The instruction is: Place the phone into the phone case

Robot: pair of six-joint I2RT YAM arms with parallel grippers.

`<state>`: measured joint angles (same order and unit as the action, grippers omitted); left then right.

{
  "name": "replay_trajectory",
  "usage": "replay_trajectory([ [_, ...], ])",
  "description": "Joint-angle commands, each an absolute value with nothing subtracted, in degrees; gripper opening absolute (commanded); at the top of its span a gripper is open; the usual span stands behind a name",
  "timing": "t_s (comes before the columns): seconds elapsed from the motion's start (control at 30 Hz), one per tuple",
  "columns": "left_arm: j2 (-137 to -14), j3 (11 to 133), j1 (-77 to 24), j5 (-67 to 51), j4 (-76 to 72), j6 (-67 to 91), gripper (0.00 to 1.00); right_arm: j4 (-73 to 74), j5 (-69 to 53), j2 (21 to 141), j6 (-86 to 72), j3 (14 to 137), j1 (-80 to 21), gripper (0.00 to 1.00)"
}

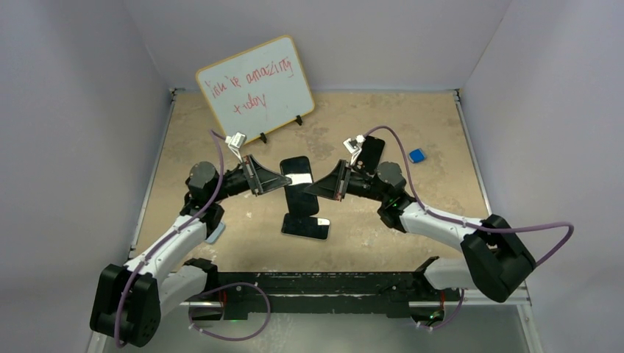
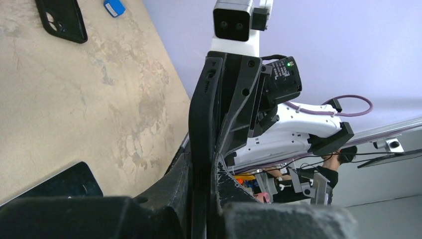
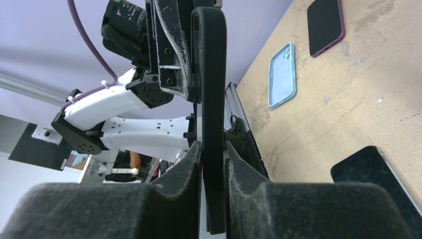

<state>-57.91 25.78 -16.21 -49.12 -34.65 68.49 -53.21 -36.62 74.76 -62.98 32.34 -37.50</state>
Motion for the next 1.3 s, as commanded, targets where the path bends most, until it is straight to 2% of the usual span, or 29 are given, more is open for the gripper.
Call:
replay_trajectory([
  [0.0,-58.01,25.66,-16.52,-48.97,-40.27,70.26,0.0,-60.22,-35.81,72.82,-63.27,30.99,-37.8,0.25],
  [0.13,-58.6,26.14,-16.52,-48.02,-42.41,71.89,0.0,-60.47,-36.36,71.46,-63.37,28.74,-37.81,0.45],
  [0.23,-59.28,26.9,-16.52,-47.62,-43.28,72.34,0.0,-60.71,-36.72,70.67,-63.41,27.13,-37.84,0.51],
  [0.67,-59.01,27.62,-16.52,-44.84,-42.83,70.93,0.0,-62.93,-37.85,71.5,-64.9,26.46,-37.79,0.51],
  [0.8,-59.49,27.51,-16.52,-45.16,-44.19,71.1,0.0,-61.5,-38.11,72.72,-64.47,27.5,-37.82,0.56],
  [0.93,-59.88,27.6,-16.52,-45.26,-44.67,71.25,0.0,-62.51,-38.16,74.41,-64.8,27.56,-38.04,0.56],
  [1.0,-60.17,27.68,-16.52,-45.37,-45.07,71.6,0.0,-63.97,-38.71,75.44,-65.49,27.7,-38.1,0.53],
  [1.1,-60.38,28.05,-16.52,-45.7,-44.98,71.93,0.0,-66.98,-39.72,77.04,-67.45,28.02,-38.23,0.41],
  [1.17,-60.34,28.61,-16.52,-45.74,-43.73,70.85,0.0,-69.42,-39.82,77.49,-68.81,27.73,-38.25,0.25],
  [1.2,-60.44,29.04,-16.52,-45.79,-42.48,69.8,0.0,-69.88,-39.69,77.47,-69.04,27.65,-38.25,0.11],
  [1.23,-60.47,29.35,-16.52,-45.61,-41.7,69.02,0.0,-69.95,-39.16,77.33,-69.21,27.4,-38.25,0.01],
  [1.27,-60.42,29.43,-16.52,-45.49,-41.39,68.58,0.0,-69.66,-38.39,76.94,-69.32,27.03,-38.28,0.0],
])
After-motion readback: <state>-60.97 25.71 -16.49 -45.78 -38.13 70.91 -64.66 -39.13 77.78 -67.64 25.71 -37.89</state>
